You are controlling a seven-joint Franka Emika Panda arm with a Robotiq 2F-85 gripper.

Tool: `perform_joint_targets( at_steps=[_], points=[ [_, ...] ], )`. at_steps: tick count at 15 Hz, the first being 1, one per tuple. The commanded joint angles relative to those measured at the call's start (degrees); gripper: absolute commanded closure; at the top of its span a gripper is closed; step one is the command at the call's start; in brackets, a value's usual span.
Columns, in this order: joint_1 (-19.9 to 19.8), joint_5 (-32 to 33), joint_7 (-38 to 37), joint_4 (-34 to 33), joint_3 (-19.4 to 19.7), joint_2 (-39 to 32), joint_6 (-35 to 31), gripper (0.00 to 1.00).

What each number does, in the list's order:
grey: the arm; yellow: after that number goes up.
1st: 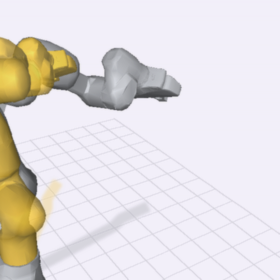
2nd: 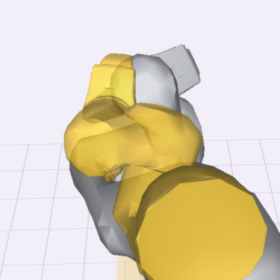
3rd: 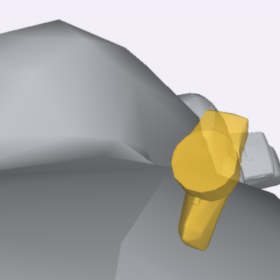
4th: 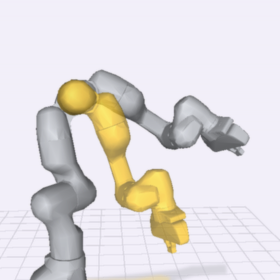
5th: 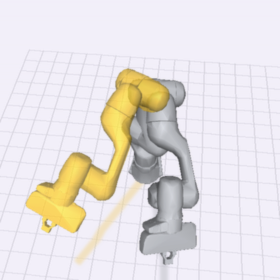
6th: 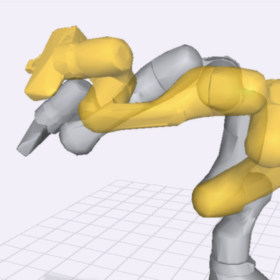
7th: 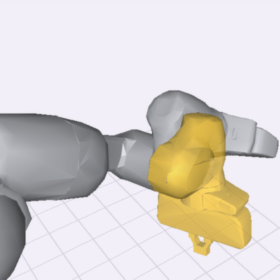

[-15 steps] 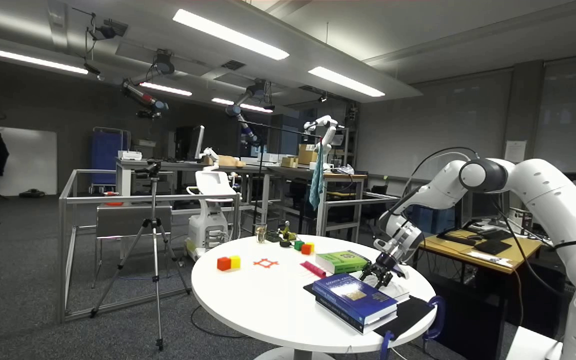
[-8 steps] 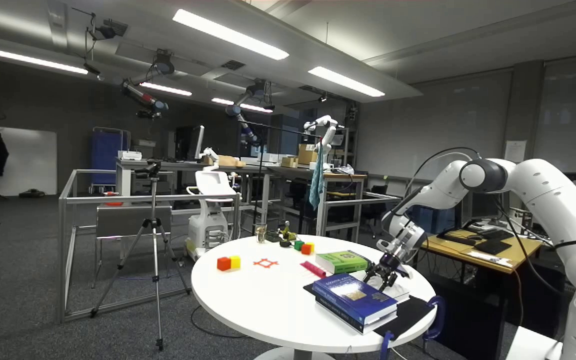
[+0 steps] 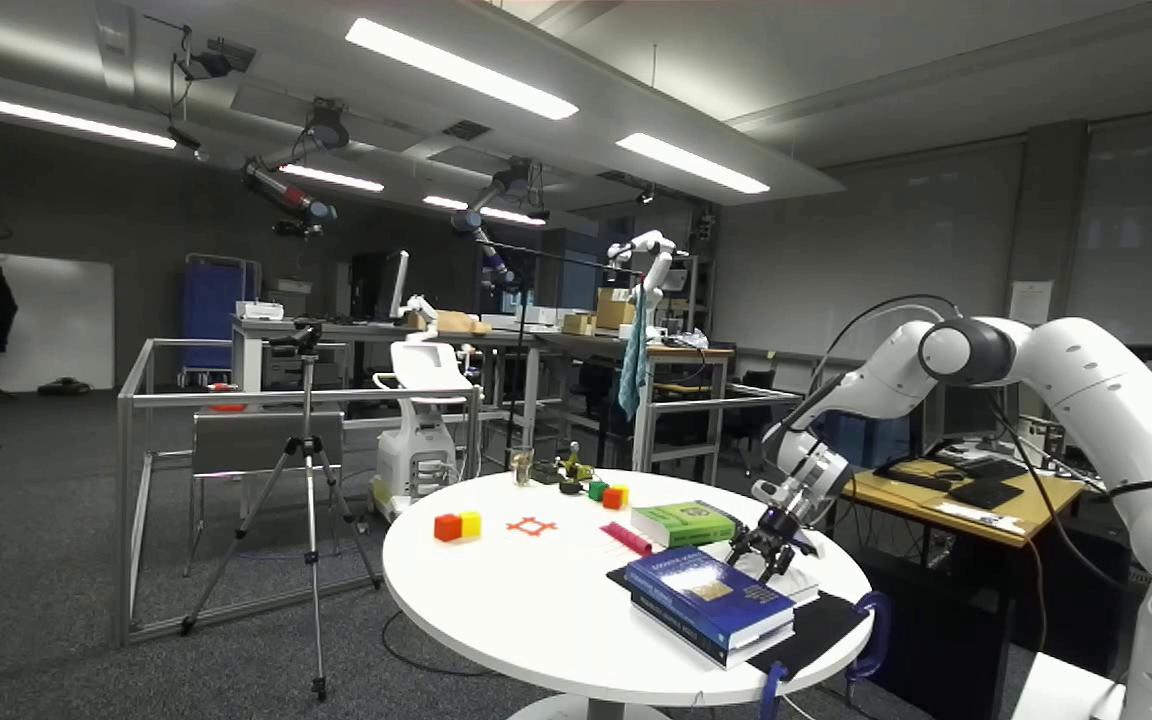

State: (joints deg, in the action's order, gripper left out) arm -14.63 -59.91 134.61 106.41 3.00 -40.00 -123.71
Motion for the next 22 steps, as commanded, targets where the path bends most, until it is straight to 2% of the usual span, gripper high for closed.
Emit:
perform_joint_targets(
  at_steps=[1,12,22],
  points=[
    [-0.87,0.90,1.73,-1.06,-0.68,-0.59,2.15,0.00],
    [-0.20,2.35,1.52,-2.03,-1.33,-1.27,5.21,0.00],
    [-0.13,3.53,0.90,-3.74,-1.22,-2.35,5.38,0.00]
  ],
)
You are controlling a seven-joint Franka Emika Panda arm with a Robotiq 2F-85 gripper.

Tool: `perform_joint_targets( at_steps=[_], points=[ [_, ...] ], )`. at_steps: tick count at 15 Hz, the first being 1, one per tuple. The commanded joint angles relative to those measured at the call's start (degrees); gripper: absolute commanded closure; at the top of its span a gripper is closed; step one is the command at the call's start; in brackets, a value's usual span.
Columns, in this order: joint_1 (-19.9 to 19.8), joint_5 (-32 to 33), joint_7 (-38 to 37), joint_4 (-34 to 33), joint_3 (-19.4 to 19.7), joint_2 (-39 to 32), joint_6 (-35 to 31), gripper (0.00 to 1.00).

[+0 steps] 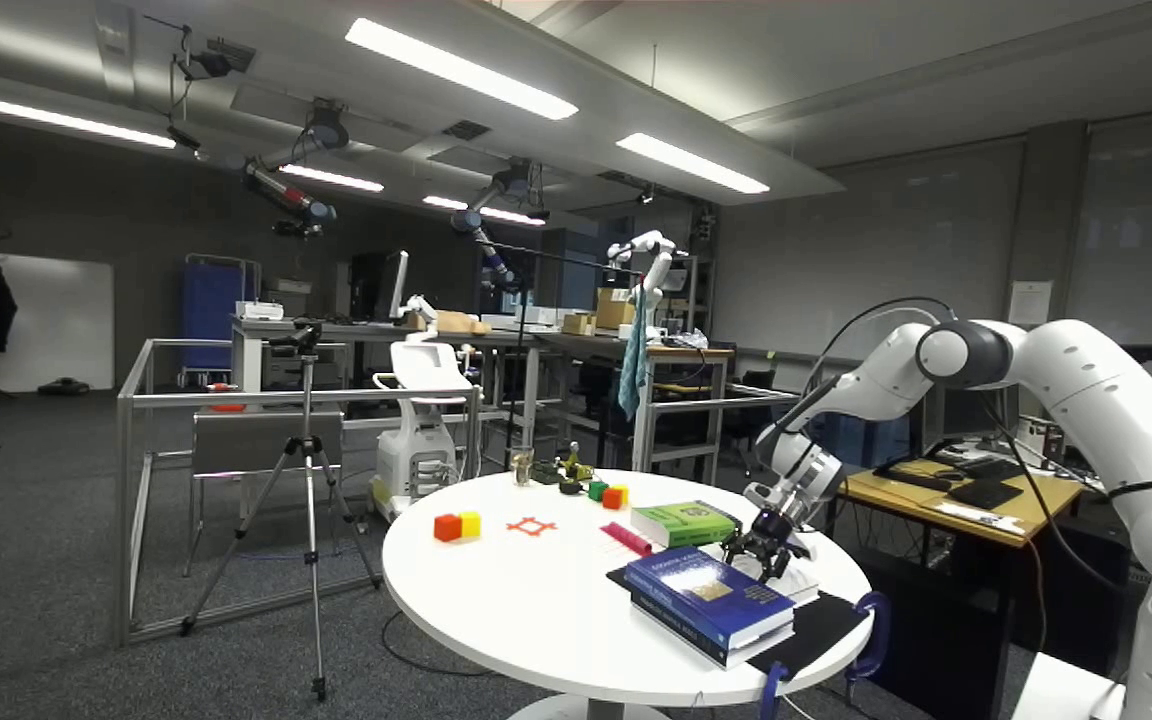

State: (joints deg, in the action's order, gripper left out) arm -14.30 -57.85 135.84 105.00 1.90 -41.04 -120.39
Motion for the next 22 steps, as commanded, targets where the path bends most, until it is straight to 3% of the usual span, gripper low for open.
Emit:
perform_joint_targets(
  at_steps=[1,22],
  points=[
    [-0.56,1.65,-0.37,-2.61,-0.05,-1.35,2.20,0.00],
    [-1.37,3.67,-1.43,-7.80,0.13,-5.06,3.47,0.00]
  ],
)
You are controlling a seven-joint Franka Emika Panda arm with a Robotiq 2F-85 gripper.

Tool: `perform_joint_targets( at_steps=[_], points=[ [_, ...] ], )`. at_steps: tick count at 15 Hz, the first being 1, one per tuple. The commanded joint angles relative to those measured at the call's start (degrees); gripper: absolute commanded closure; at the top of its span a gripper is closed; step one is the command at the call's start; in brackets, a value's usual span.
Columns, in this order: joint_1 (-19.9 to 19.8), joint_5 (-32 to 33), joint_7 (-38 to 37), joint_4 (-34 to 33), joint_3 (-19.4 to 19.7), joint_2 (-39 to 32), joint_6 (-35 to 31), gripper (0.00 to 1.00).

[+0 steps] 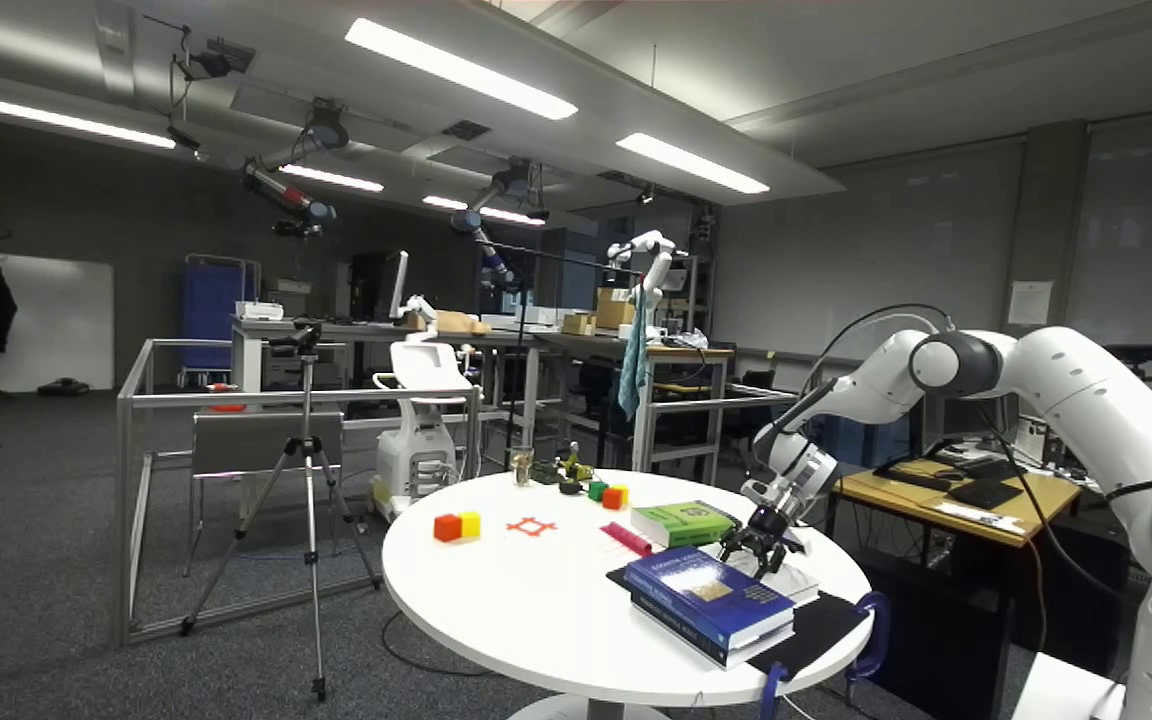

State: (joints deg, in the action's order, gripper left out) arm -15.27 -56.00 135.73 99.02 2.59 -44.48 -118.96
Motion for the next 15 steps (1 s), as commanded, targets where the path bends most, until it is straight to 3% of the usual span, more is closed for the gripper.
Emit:
perform_joint_targets(
  at_steps=[1,15],
  points=[
    [-0.31,2.03,-1.37,-1.78,-0.63,-1.67,2.05,0.00],
    [0.72,4.63,-1.67,-0.93,-2.75,-2.80,2.11,0.00]
  ],
)
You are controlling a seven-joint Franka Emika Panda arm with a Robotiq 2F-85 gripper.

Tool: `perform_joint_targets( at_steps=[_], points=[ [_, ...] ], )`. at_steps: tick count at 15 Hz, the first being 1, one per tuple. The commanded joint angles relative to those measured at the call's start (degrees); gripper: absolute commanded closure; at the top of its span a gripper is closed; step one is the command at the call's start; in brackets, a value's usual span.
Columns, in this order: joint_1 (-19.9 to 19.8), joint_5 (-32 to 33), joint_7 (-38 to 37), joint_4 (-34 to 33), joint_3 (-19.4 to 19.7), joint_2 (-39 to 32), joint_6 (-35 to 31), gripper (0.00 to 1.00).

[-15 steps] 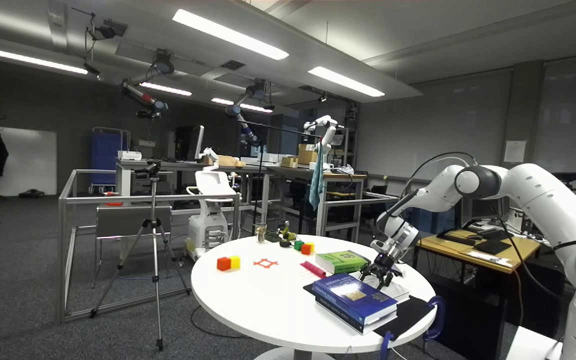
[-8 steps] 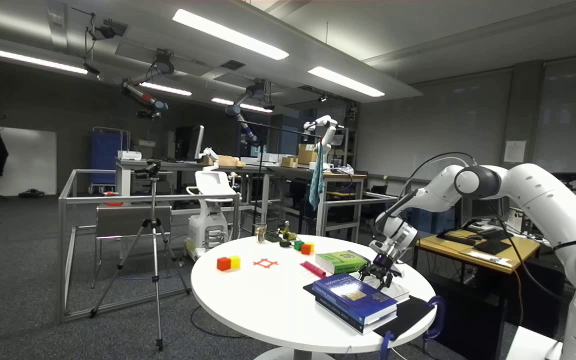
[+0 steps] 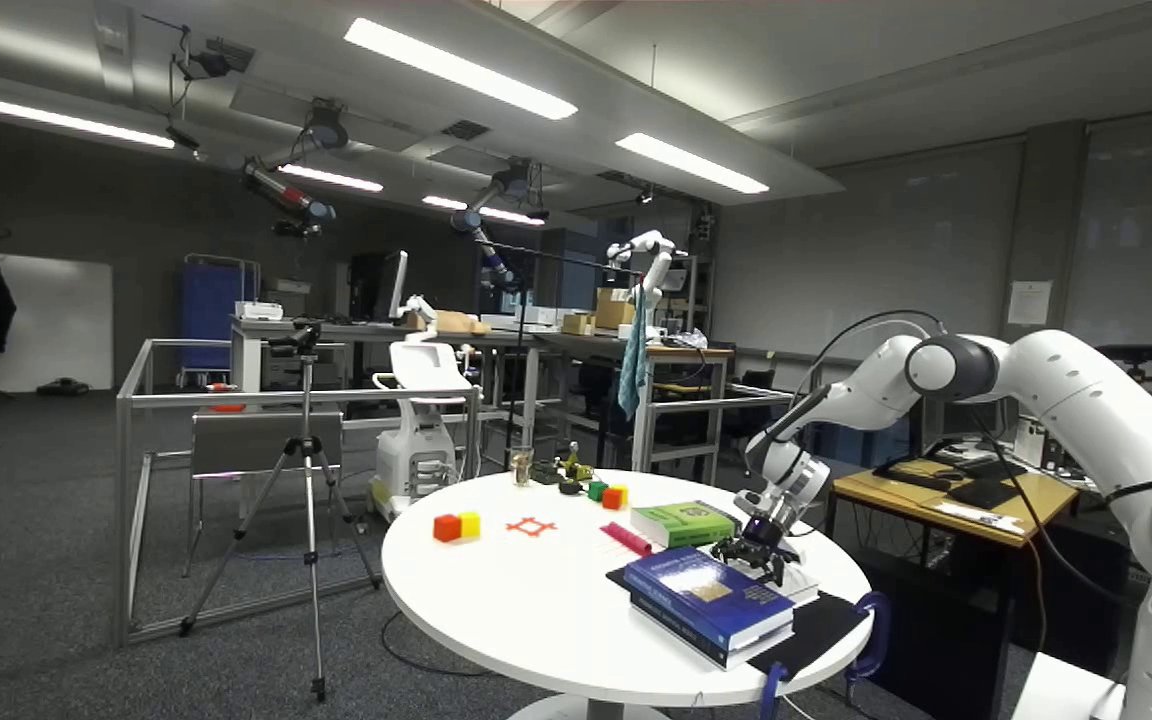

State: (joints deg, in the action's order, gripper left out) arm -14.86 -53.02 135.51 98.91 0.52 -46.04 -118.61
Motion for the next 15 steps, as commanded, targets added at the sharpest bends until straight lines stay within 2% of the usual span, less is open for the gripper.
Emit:
perform_joint_targets(
  at_steps=[1,15],
  points=[
    [0.33,1.71,-1.47,-0.82,-0.69,-1.25,1.72,0.00],
    [1.95,1.56,-0.31,0.02,-2.52,-0.92,0.72,0.00]
  ],
)
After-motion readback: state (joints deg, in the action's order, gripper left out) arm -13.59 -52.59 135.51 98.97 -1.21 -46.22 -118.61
